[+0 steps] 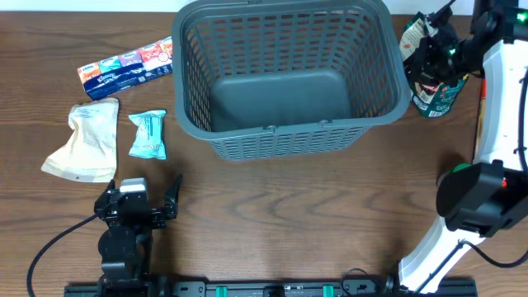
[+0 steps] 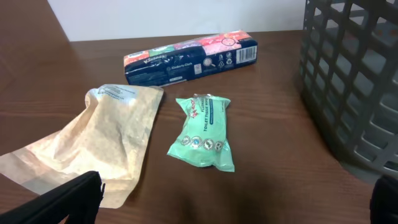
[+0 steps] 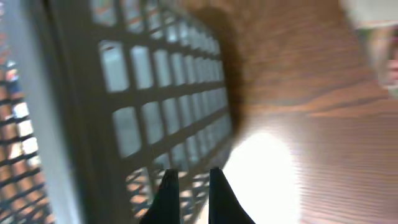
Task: Pack container
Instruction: 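Move the right gripper to the green coffee bag and grasp it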
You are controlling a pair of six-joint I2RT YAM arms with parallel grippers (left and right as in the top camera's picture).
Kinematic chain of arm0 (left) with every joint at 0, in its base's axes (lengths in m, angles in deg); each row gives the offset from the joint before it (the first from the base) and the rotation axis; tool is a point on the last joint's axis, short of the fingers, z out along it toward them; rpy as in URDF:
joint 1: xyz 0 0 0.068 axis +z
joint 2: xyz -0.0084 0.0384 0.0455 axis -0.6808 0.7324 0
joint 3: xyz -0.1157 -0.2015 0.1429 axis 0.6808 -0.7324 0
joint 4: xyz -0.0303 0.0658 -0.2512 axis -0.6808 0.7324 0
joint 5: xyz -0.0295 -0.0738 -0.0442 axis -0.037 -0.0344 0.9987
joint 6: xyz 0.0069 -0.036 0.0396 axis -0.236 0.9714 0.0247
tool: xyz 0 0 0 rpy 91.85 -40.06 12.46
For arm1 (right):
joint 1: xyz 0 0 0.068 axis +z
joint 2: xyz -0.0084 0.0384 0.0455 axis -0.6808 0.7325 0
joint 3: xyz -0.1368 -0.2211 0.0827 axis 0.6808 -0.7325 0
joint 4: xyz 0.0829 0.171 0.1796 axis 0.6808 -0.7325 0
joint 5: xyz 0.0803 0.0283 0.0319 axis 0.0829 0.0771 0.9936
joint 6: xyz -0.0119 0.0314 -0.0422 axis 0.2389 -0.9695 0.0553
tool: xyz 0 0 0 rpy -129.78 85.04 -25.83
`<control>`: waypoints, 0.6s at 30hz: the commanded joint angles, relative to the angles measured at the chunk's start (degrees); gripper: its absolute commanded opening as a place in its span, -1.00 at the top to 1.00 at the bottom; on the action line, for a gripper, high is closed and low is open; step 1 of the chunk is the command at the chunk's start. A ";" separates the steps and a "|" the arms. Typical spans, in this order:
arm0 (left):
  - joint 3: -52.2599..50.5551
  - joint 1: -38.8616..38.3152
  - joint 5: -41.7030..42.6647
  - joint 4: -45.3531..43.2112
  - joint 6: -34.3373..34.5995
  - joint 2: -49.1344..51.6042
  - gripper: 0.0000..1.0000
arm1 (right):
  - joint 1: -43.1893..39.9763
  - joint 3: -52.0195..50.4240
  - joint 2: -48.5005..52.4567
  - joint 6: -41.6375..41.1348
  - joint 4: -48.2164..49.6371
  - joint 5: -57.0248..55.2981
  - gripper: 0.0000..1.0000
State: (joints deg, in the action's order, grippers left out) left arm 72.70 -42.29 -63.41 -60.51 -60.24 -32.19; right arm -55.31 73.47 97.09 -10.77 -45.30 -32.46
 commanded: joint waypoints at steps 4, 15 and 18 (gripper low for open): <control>-1.27 -0.22 0.57 0.33 -0.76 -0.35 -0.97 | 0.59 0.74 -9.27 -1.90 4.79 -14.69 0.98; -1.27 -0.22 0.57 0.33 -0.76 -0.35 -0.97 | -3.08 0.55 -14.23 3.41 9.53 -28.35 0.53; -1.27 -0.22 0.59 0.33 -0.76 -0.35 -0.97 | -4.66 0.55 -13.31 6.64 9.16 -28.33 -0.62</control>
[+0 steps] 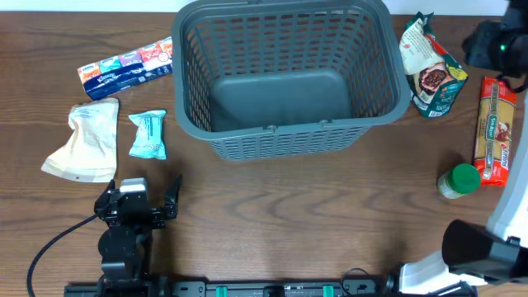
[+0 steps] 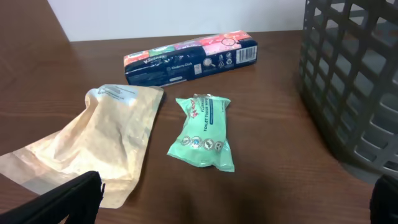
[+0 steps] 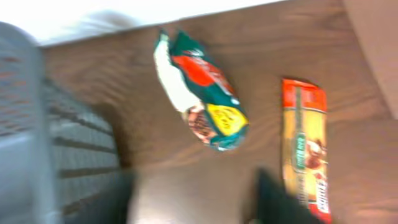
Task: Pack container
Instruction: 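Move the right gripper to the green coffee bag and grasp it, then lift the coffee bag with the right gripper toward the basket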
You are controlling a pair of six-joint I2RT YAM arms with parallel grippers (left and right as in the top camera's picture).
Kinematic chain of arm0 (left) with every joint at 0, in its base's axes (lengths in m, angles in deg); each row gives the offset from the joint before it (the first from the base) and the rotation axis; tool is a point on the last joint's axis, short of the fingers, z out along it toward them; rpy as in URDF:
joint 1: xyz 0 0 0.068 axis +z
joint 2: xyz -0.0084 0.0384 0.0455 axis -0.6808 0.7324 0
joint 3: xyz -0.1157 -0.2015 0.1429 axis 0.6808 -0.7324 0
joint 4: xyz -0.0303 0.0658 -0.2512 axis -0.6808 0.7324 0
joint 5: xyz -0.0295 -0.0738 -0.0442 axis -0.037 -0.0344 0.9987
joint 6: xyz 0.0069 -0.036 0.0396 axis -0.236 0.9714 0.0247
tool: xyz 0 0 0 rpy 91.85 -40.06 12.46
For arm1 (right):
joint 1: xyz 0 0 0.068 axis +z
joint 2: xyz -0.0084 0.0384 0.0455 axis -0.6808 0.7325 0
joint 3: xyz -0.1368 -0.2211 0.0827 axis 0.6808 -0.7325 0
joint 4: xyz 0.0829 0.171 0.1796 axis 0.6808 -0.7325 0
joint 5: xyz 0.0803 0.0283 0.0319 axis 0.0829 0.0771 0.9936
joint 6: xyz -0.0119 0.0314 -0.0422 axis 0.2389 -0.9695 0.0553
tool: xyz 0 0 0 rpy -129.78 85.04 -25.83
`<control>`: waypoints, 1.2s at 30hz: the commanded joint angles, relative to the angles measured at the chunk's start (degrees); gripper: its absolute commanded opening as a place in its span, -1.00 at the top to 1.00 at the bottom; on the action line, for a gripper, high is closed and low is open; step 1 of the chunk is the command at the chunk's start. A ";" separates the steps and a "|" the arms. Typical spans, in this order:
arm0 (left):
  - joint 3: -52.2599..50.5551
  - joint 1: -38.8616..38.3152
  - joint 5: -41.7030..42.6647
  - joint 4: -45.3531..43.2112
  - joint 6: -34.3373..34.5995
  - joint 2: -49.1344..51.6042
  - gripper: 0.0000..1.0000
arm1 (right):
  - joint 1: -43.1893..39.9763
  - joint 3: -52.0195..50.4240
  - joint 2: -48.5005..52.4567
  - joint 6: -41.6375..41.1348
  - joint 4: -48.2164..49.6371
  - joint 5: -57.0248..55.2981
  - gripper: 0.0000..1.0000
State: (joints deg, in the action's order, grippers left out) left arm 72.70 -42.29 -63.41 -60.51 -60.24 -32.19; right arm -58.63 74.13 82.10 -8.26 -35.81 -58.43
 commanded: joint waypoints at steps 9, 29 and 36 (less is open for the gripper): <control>-1.27 -0.22 0.57 0.33 -0.76 -0.35 -0.97 | -1.88 -0.13 6.03 15.04 1.99 -1.25 -0.99; -1.27 -0.22 0.57 0.33 -0.76 -0.35 -0.97 | -1.81 -0.13 31.91 23.06 11.76 2.58 -0.99; -1.27 -0.22 0.57 0.33 -0.76 -0.35 -0.97 | -1.81 -0.13 37.33 23.02 9.81 2.14 -0.39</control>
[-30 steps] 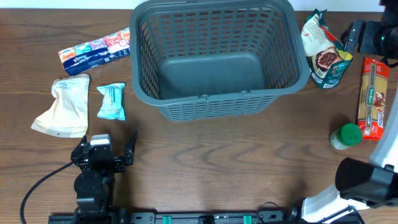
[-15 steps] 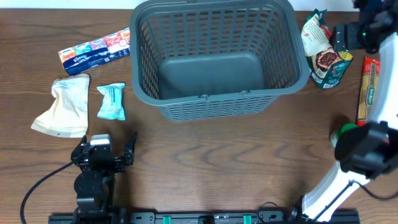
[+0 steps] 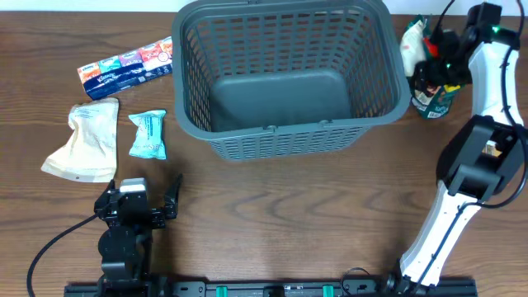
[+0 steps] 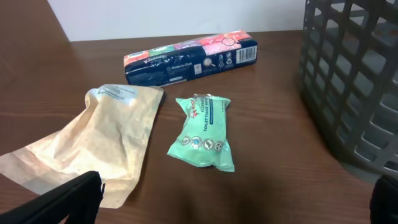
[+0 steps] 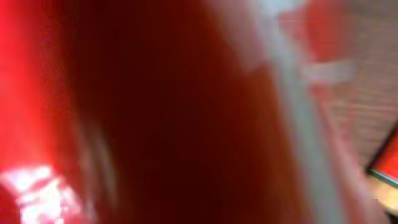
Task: Pack container
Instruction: 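Lift the coffee bag with the right gripper toward the basket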
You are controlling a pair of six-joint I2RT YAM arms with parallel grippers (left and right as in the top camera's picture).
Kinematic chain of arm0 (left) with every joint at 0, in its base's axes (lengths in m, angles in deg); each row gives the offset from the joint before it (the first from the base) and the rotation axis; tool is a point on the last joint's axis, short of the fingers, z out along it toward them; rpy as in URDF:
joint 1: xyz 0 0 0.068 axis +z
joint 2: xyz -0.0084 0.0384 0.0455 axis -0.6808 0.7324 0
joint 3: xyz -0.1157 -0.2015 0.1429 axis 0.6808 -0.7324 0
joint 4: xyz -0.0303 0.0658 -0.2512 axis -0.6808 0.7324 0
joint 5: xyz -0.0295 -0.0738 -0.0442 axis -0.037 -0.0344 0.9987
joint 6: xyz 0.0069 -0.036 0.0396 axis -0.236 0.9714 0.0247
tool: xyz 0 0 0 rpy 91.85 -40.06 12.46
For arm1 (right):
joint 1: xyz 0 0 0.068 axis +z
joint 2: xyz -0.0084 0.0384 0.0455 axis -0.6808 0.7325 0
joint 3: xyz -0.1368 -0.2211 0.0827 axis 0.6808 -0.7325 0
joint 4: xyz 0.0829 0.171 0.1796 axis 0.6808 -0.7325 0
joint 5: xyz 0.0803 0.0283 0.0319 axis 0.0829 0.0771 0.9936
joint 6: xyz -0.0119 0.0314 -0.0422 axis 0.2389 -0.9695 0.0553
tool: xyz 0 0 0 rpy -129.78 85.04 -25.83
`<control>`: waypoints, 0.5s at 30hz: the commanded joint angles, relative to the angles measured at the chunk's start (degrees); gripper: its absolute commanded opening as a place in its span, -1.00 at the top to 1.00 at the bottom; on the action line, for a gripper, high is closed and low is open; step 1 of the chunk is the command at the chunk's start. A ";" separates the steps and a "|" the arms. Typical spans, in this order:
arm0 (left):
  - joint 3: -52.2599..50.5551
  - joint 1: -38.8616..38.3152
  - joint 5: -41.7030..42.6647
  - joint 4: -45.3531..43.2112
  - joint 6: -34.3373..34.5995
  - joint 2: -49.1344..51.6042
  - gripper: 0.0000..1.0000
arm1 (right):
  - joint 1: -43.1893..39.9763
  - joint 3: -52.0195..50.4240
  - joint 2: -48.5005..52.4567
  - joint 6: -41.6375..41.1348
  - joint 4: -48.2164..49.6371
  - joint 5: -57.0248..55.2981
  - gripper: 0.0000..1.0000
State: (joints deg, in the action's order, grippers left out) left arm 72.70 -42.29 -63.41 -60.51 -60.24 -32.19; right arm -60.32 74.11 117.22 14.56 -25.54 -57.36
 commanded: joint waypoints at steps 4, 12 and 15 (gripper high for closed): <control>-1.27 -0.22 0.57 0.33 -0.76 -0.35 -0.97 | -0.20 -0.09 1.99 -0.02 -0.17 1.07 0.49; -1.27 -0.22 0.57 0.33 -0.76 -0.35 -0.97 | -0.20 0.85 0.85 -3.72 0.04 1.11 0.97; -1.27 -0.22 0.57 0.33 -0.76 -0.35 -0.97 | -0.20 2.32 -0.92 -5.14 0.04 1.09 0.97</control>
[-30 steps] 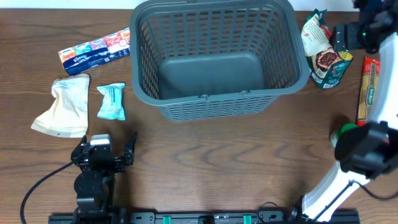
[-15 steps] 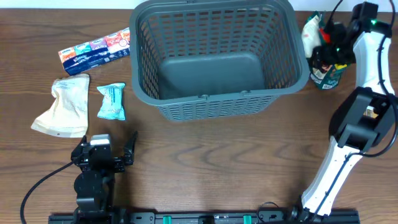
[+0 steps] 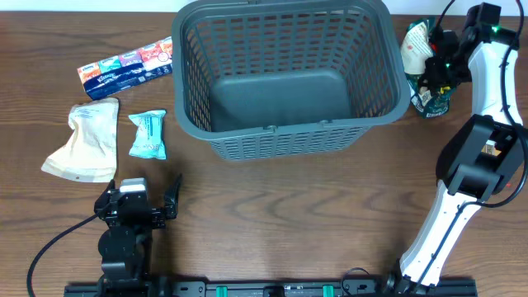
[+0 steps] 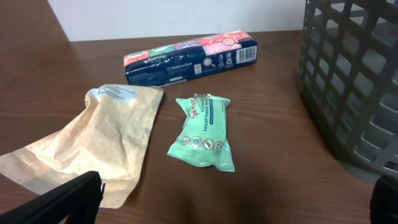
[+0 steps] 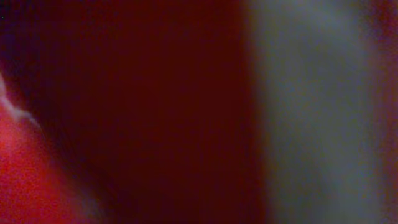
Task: Pack container
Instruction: 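Lift the coffee bag with the right gripper toward the basket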
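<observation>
The grey slatted basket [image 3: 285, 78] stands empty at the back middle. Beside its right wall lies a green, red and white snack bag [image 3: 419, 45]. My right gripper [image 3: 437, 68] is down on that bag; the right wrist view is a dark red blur [image 5: 124, 112], so its jaws do not show. My left gripper [image 3: 139, 196] rests open near the front left, holding nothing. Ahead of it lie a tan pouch [image 4: 99, 143], a green tissue pack [image 4: 204, 132] and a long multi-coloured tissue box [image 4: 189, 59].
The right arm's white link [image 3: 487, 91] runs down the right edge and covers the table beneath it. The basket wall [image 4: 348, 81] rises just right of the left gripper [image 4: 230, 208]. A black cable [image 3: 49, 243] trails at the front left.
More of the snack bag's red and white face shows beside the right gripper in the overhead view. The right wrist view stays a red blur. The left arm has not moved.
The right gripper was shut beside the basket's right wall, close to the snack bag. Then the arm stood back, baring a pasta box and a green-lidded jar. Then it came down on the snack bag and is there now. The left arm stayed still.
</observation>
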You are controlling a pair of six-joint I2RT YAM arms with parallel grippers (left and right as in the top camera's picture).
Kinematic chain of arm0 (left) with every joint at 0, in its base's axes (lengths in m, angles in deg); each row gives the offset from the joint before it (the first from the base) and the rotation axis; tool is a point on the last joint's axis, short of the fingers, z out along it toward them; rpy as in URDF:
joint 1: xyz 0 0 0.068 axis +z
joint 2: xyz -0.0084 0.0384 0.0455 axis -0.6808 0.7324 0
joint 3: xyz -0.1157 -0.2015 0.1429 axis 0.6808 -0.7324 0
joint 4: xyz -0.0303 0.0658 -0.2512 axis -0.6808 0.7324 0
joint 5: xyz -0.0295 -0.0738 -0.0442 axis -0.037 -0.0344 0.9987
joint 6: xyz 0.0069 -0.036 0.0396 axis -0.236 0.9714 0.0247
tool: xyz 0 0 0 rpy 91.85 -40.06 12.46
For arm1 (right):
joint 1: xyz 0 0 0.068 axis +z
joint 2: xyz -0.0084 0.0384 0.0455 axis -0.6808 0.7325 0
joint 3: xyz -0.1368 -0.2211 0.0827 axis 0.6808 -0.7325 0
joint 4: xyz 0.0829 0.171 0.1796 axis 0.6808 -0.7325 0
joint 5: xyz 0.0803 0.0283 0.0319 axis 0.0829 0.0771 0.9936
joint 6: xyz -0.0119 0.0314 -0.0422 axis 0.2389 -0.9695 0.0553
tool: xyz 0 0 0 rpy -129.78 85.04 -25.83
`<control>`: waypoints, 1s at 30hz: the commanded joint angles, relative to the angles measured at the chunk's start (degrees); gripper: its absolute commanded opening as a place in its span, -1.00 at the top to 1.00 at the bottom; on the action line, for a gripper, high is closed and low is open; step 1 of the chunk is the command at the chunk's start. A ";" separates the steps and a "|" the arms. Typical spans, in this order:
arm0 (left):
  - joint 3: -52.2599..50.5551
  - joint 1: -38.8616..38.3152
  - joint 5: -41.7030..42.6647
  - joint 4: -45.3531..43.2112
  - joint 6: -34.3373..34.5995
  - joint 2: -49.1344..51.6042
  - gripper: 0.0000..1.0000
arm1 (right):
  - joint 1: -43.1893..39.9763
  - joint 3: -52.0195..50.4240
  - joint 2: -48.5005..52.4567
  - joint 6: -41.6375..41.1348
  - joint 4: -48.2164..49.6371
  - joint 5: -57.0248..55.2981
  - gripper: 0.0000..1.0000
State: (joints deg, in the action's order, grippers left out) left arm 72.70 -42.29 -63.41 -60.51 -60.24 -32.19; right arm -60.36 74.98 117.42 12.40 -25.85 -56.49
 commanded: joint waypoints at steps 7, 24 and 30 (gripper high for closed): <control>-1.27 -0.22 0.57 0.33 -0.76 -0.35 -0.97 | -0.15 4.76 -8.31 -5.66 1.46 0.26 0.98; -1.27 -0.22 0.59 0.33 -0.76 -0.35 -0.97 | -0.09 4.81 -28.24 -13.57 10.32 12.48 0.97; -1.27 -0.22 0.57 0.33 -0.76 -0.35 -0.97 | 1.95 4.81 -34.80 -13.57 12.98 24.87 0.98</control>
State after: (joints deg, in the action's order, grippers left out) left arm 72.70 -42.29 -63.41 -60.51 -60.24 -32.19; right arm -60.03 76.75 88.41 0.09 -14.74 -42.32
